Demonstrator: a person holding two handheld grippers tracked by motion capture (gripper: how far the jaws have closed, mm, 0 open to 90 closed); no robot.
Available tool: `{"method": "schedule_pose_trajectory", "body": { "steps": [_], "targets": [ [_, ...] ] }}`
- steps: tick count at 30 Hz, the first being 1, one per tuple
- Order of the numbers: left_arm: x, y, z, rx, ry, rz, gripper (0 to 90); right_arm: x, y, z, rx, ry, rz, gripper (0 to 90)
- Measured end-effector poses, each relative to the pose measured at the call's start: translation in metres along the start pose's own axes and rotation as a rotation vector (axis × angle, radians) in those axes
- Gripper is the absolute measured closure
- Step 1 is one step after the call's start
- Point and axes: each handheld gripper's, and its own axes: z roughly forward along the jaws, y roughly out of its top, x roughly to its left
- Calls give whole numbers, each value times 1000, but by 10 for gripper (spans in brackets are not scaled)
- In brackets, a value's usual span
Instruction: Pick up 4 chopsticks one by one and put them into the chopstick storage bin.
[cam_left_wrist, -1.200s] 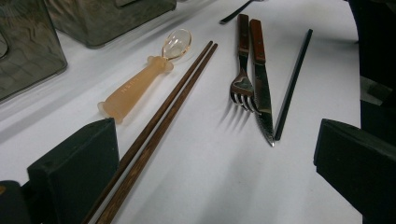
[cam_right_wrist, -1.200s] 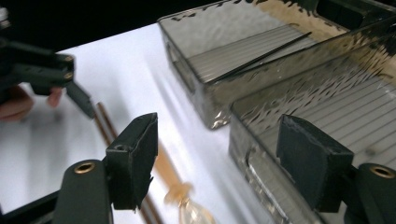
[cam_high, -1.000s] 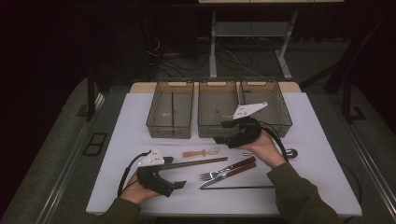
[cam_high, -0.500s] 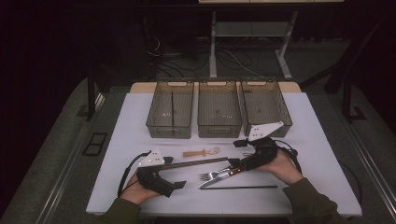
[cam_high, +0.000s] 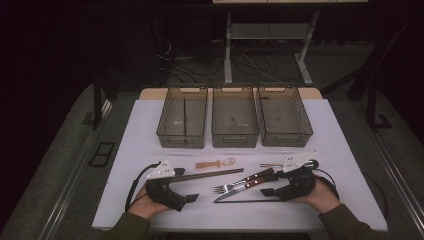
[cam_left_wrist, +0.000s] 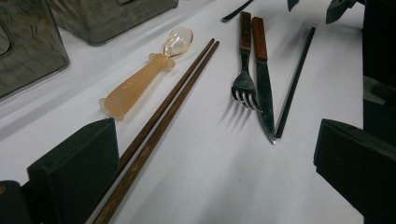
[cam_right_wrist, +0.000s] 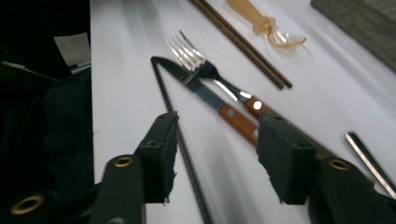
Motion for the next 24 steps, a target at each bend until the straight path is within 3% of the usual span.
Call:
{"method": "schedule_pose_trajectory", "body": {
  "steps": [7, 14, 15, 17, 24],
  "targets": [
    [1, -1, 0, 5, -1, -1, 0, 2, -14, -3, 42, 9, -16, 641],
    [1, 0, 1, 7, -6, 2, 0, 1, -20, 5, 104, 43, -42, 729],
    [1, 0, 1, 8, -6, 4, 0, -1, -20, 6, 117, 41, -82, 737],
    [1, 0, 1, 12, -8, 9, 0, -2, -20, 9, 130, 45, -103, 749],
    [1, 0, 2, 13, -8, 10, 0, -3, -21, 16, 165, 54, -124, 773]
  ]
}}
